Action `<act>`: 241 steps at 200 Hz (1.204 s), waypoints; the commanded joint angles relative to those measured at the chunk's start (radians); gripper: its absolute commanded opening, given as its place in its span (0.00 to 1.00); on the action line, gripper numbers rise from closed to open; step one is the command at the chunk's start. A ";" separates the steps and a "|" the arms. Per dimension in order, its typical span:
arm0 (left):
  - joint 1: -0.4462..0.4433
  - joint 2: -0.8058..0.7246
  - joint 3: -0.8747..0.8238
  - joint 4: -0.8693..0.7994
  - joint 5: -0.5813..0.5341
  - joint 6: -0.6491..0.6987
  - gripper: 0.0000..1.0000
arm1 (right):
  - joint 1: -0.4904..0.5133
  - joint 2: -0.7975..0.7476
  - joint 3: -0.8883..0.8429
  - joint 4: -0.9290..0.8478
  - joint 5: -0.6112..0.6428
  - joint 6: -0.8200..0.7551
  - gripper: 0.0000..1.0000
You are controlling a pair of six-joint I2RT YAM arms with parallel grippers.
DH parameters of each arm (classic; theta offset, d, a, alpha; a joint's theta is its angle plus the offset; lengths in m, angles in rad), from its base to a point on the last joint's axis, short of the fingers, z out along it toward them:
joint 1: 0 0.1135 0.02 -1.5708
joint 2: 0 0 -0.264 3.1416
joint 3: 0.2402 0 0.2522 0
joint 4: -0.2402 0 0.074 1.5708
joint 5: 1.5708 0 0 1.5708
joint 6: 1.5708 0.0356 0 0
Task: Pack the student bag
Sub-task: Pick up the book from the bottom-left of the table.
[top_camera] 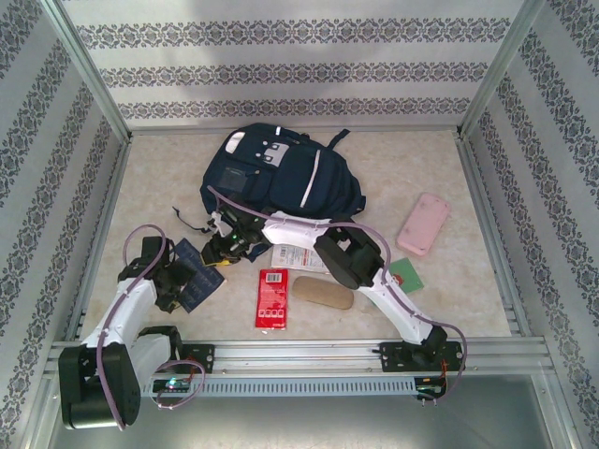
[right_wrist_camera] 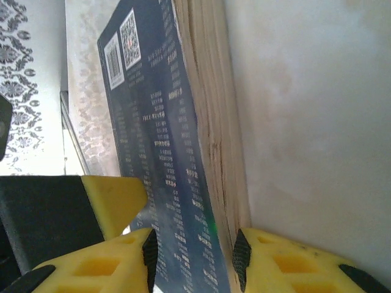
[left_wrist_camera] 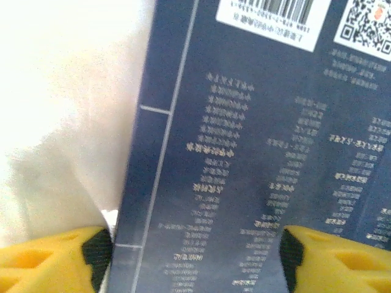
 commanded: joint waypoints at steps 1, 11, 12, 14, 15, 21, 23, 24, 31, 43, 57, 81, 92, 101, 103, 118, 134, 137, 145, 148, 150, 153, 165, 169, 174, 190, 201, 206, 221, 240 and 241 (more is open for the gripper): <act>0.004 0.023 -0.077 0.210 0.119 -0.032 0.69 | 0.026 0.041 0.034 -0.039 -0.075 -0.002 0.39; 0.004 0.026 -0.079 0.219 0.131 -0.031 0.64 | 0.028 0.041 0.036 -0.033 -0.085 0.008 0.38; 0.004 0.027 -0.079 0.219 0.131 -0.031 0.63 | 0.028 0.040 0.036 -0.032 -0.086 0.008 0.38; 0.004 0.026 -0.079 0.220 0.133 -0.031 0.62 | 0.028 0.039 0.035 -0.030 -0.089 0.011 0.37; 0.004 0.026 -0.079 0.220 0.133 -0.031 0.62 | 0.028 0.039 0.035 -0.028 -0.090 0.012 0.37; 0.004 0.023 -0.079 0.223 0.139 -0.029 0.58 | 0.026 0.033 0.032 -0.014 -0.101 0.025 0.36; 0.004 0.024 -0.080 0.225 0.141 -0.029 0.57 | 0.025 0.031 0.029 -0.008 -0.105 0.031 0.36; 0.004 0.024 -0.080 0.226 0.143 -0.028 0.56 | 0.026 0.030 0.027 -0.003 -0.107 0.035 0.35; 0.004 0.021 -0.081 0.233 0.152 -0.028 0.53 | 0.026 0.021 0.014 0.039 -0.125 0.066 0.35; 0.004 0.013 -0.081 0.234 0.162 -0.026 0.47 | 0.026 0.011 0.005 0.088 -0.154 0.106 0.33; 0.004 0.004 -0.081 0.237 0.169 -0.025 0.43 | 0.029 -0.001 0.010 0.089 -0.156 0.107 0.31; 0.004 -0.012 -0.072 0.223 0.171 -0.019 0.41 | 0.031 0.014 0.043 0.044 -0.148 0.091 0.31; 0.004 -0.020 -0.065 0.206 0.167 -0.015 0.41 | 0.031 0.030 0.060 0.014 -0.138 0.076 0.31; 0.004 -0.030 -0.057 0.191 0.164 -0.012 0.41 | 0.031 0.043 0.074 -0.018 -0.118 0.057 0.31; 0.004 -0.033 -0.057 0.187 0.163 -0.010 0.41 | 0.031 0.046 0.077 -0.029 -0.112 0.051 0.30; 0.004 -0.057 -0.035 0.140 0.146 0.000 0.43 | 0.029 0.054 0.092 -0.088 -0.076 0.011 0.25; 0.004 -0.090 -0.004 0.073 0.115 0.018 0.48 | 0.018 0.030 0.066 -0.084 -0.048 0.008 0.17; 0.004 -0.096 0.001 0.060 0.108 0.023 0.50 | 0.015 0.022 0.059 -0.080 -0.045 0.007 0.15; 0.004 -0.113 0.018 0.027 0.086 0.032 0.55 | 0.008 -0.002 0.038 -0.067 -0.032 0.009 0.09; 0.004 -0.118 0.025 0.013 0.077 0.035 0.57 | 0.005 -0.013 0.030 -0.063 -0.025 0.010 0.08; 0.004 -0.122 0.028 0.003 0.070 0.036 0.58 | 0.003 -0.020 0.025 -0.061 -0.023 0.010 0.07; 0.004 -0.127 0.037 -0.010 0.061 0.039 0.60 | 0.000 -0.031 0.018 -0.058 -0.017 0.010 0.05; 0.004 -0.146 0.065 -0.051 0.037 0.045 0.67 | -0.010 -0.076 -0.005 -0.048 -0.005 0.009 0.03; 0.004 -0.151 0.075 -0.062 0.032 0.047 0.69 | -0.013 -0.092 -0.011 -0.044 -0.001 0.009 0.02; 0.004 -0.155 0.088 -0.076 0.025 0.050 0.72 | -0.017 -0.110 -0.019 -0.039 0.002 0.010 0.00; 0.004 -0.161 0.145 -0.117 0.006 0.090 0.77 | -0.028 -0.181 -0.048 -0.020 0.011 0.011 0.00; 0.003 -0.157 0.205 -0.159 -0.024 0.127 0.79 | -0.038 -0.239 -0.074 -0.007 0.029 0.019 0.00; 0.001 -0.155 0.236 -0.182 -0.045 0.143 0.80 | -0.043 -0.267 -0.091 0.006 0.035 0.026 0.00; 0.001 -0.155 0.325 -0.228 -0.087 0.191 0.83 | -0.058 -0.349 -0.151 0.061 0.046 0.057 0.00; -0.002 -0.149 0.425 -0.252 -0.091 0.237 0.87 | -0.084 -0.450 -0.238 0.137 0.060 0.103 0.00; -0.002 -0.147 0.429 -0.253 -0.090 0.239 0.87 | -0.086 -0.455 -0.242 0.143 0.060 0.105 0.00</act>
